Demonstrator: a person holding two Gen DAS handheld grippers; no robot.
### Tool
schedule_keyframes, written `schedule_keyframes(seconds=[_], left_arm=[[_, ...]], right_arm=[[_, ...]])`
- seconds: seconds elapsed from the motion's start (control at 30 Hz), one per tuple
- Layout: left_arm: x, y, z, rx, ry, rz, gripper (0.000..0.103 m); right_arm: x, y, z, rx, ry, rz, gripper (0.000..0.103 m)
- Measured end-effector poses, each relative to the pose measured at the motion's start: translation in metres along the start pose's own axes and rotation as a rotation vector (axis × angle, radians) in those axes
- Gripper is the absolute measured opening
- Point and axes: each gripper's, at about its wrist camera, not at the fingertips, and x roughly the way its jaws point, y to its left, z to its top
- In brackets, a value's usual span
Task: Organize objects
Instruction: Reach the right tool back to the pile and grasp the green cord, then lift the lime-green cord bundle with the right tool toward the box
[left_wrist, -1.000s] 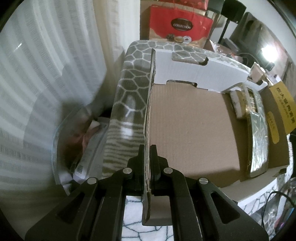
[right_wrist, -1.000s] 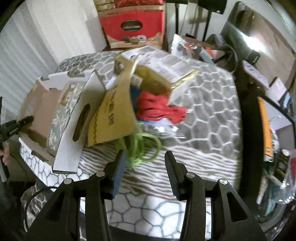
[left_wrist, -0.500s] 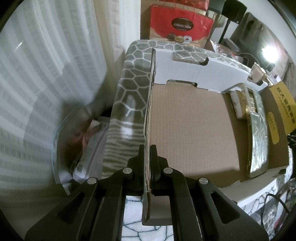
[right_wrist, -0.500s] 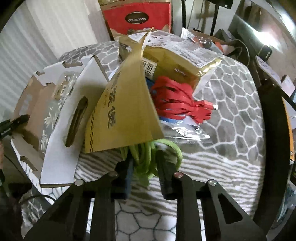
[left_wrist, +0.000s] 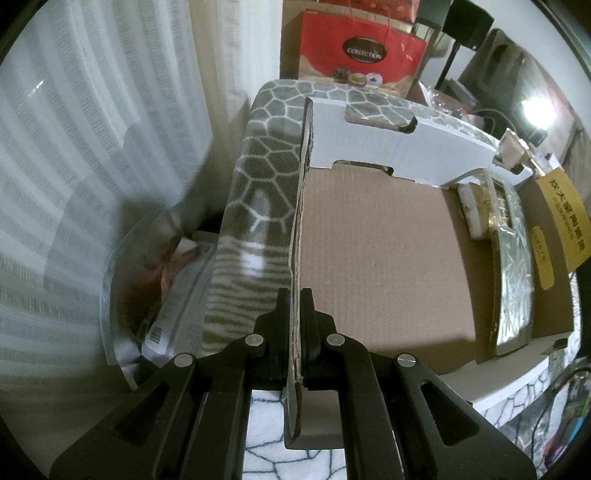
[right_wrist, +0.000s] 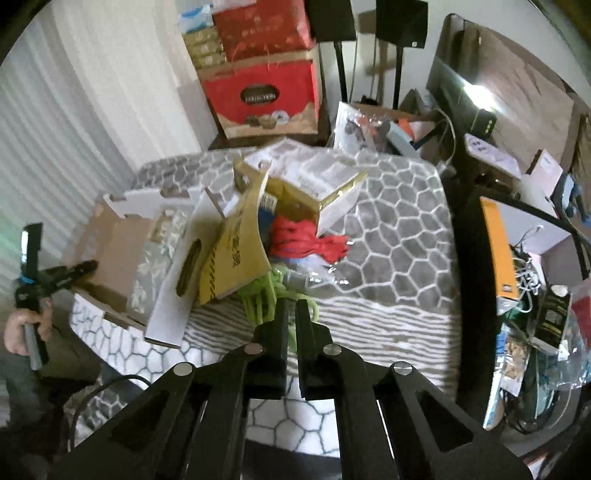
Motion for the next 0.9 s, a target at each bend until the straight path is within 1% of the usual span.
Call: schedule_keyframes(seconds=[0.07,0.13,0.17,0.2,0.27,0.37,0.4,0.57,0.67,0.73,0.77,0.8,0.83,0.9], left_arm=[[0.000,0.000,0.000,0.000,0.000,0.000,0.004],[0.000,0.000,0.000,0.000,0.000,-0.001,0.004],[0.000,0.000,0.000,0.000,0.000,-0.002,0.004],[0.000,0.000,0.000,0.000,0.000,-0.002,0.004],[0.000,0.000,0.000,0.001,0.001,0.001,0.004],[0.000,0.000,0.000,0.003,0.001,0.003,0.004],[0.000,0.000,0.000,0.003,0.002,0.004,0.004],[0.000,-0.001,0.000,0.001,0.002,0.003,0.004],[0.000,-0.001,0.001,0.001,0.003,0.004,0.004],[0.000,-0.001,0.001,0.002,0.003,0.003,0.004],[0.000,0.000,0.002,0.001,0.003,0.002,0.004],[0.000,0.000,0.001,0.001,0.003,0.002,0.004],[0.000,-0.001,0.001,0.001,0.002,0.002,0.004],[0.000,-0.001,0.001,0.001,0.001,0.002,0.004]], right_arm=[[-0.001,-0.001,0.001,-0.005,0.009,-0.011,0.007],[0.008,-0.001,-0.001,-0.015,0.030,-0.036,0.008],[0.018,0.000,-0.002,-0.018,0.054,-0.042,0.022],[0.026,-0.001,-0.004,-0.013,0.066,-0.035,0.040],[0.042,0.000,-0.005,-0.017,0.073,-0.009,0.050],[0.069,0.004,-0.005,-0.032,0.086,-0.017,0.057],[0.075,0.005,-0.004,-0.040,0.091,-0.022,0.058],[0.109,0.021,0.000,-0.112,0.119,-0.041,0.058],[0.121,0.029,-0.001,-0.146,0.124,-0.059,0.058],[0.124,0.031,-0.003,-0.157,0.118,-0.061,0.053],[0.123,0.032,-0.004,-0.157,0.116,-0.049,0.043],[0.123,0.032,-0.006,-0.156,0.114,-0.048,0.024],[0.122,0.031,-0.007,-0.157,0.114,-0.059,0.021],[0.116,0.028,-0.009,-0.140,0.117,-0.049,0.017]])
